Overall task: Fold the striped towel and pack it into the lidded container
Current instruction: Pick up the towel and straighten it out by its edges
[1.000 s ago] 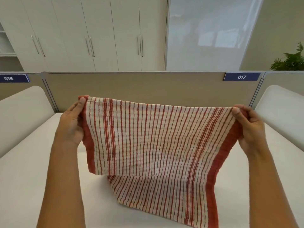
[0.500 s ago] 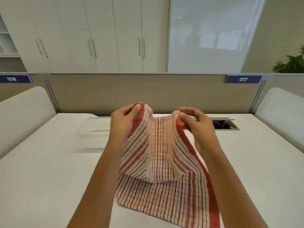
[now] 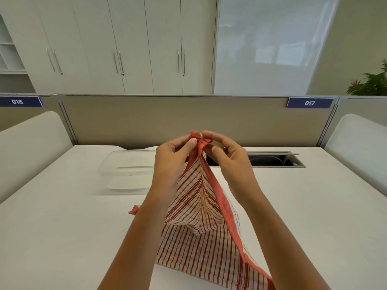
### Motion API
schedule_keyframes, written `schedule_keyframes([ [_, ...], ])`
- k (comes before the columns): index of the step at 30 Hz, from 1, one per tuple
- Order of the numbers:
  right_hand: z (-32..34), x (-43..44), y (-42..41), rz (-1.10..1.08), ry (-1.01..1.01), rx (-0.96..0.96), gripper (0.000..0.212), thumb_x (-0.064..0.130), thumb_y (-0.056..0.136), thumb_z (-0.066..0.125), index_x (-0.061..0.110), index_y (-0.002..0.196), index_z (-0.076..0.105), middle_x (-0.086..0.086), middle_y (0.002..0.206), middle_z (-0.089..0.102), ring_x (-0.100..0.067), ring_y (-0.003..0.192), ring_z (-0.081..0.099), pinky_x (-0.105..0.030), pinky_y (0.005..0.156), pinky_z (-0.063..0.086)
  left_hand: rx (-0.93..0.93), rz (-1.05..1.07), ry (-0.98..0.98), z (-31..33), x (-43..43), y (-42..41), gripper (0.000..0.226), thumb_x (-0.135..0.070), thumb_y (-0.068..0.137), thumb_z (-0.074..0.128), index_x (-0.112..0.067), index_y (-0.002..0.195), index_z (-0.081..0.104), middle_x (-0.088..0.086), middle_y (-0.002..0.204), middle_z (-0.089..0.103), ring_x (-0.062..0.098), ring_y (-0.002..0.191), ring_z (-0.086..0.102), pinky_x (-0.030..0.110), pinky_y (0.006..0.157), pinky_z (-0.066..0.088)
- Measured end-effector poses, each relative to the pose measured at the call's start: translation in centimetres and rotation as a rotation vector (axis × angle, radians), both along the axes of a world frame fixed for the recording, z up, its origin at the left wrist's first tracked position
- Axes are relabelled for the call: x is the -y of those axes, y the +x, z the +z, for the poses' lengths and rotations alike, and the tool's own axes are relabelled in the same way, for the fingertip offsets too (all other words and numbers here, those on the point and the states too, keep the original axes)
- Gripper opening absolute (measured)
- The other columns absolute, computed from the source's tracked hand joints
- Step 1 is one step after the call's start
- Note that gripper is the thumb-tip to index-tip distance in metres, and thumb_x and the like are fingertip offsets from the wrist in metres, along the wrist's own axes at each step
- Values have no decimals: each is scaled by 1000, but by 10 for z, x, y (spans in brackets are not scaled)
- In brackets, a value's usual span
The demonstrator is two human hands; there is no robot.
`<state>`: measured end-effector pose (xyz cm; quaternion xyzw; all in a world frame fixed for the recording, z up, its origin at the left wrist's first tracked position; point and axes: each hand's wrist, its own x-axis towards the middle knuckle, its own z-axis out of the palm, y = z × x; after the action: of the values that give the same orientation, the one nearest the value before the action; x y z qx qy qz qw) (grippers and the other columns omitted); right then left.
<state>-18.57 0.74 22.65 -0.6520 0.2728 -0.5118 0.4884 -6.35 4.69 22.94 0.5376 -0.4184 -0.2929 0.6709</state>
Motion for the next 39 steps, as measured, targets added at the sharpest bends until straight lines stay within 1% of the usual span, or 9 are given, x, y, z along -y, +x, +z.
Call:
schedule_keyframes([
  [3,-1,1,-2,-112,-212,-85,28,9,90,57,31,105,66,8,110,68,-3,96,66,-16,79,56,42,-26,7,-1,-1,-1,15,-27,87,61,-32,92,74,-7,84,77,9,81,73,23,75,58],
  [7,1,3,-5,-187,-346,-111,25,14,87,62,38,97,65,17,100,66,-4,94,64,-15,80,54,50,-73,16,-2,-2,-4,16,-27,88,59,-34,88,74,-8,81,77,7,77,73,15,65,56],
  [10,1,3,-6,-254,-425,-154,27,19,88,60,46,95,61,25,95,60,-6,99,59,-14,83,49,41,-81,13,-3,-2,-7,17,-26,89,59,-30,93,75,-8,82,78,8,80,73,17,68,56],
  [16,3,1,-4,-226,-409,-124,26,20,90,58,37,109,63,13,96,57,-10,100,57,-16,88,49,-3,-111,-5,-4,-2,-10,20,-26,89,59,-23,101,74,-2,93,78,15,93,72,35,87,56],
  [22,4,-1,-3,-262,-357,-92,16,17,84,66,23,98,66,5,91,68,-6,88,63,-17,82,52,-21,-61,0,-4,-3,-12,20,-25,89,58,-21,100,74,2,90,77,18,88,73,36,85,58],
  [28,4,0,-4,-263,-333,-85,9,17,84,66,18,93,67,3,92,70,-10,90,64,-23,82,54,-14,-47,-6,-3,-4,-16,25,-34,91,55,-21,96,75,4,87,77,19,86,72,36,84,58],
  [33,2,3,-6,-256,-404,-46,15,10,85,65,23,93,67,6,93,65,-6,89,63,-12,77,51,1,-80,-18,-2,-6,-16,34,-46,72,66,-26,98,74,-6,87,77,11,84,73,27,76,58],
  [36,1,10,-9,-223,-430,-67,18,14,86,63,28,97,67,10,97,60,-5,90,60,-10,77,50,-6,-66,-23,-1,-5,-13,19,-34,80,65,-28,96,74,-7,87,77,10,85,73,22,74,58],
  [39,-2,20,-13,-190,-483,-173,23,31,86,62,44,105,60,19,103,55,-1,96,58,-8,79,50,-21,-63,-31,4,-6,-9,19,-27,86,62,-24,100,73,0,90,77,17,86,73,29,77,59],
])
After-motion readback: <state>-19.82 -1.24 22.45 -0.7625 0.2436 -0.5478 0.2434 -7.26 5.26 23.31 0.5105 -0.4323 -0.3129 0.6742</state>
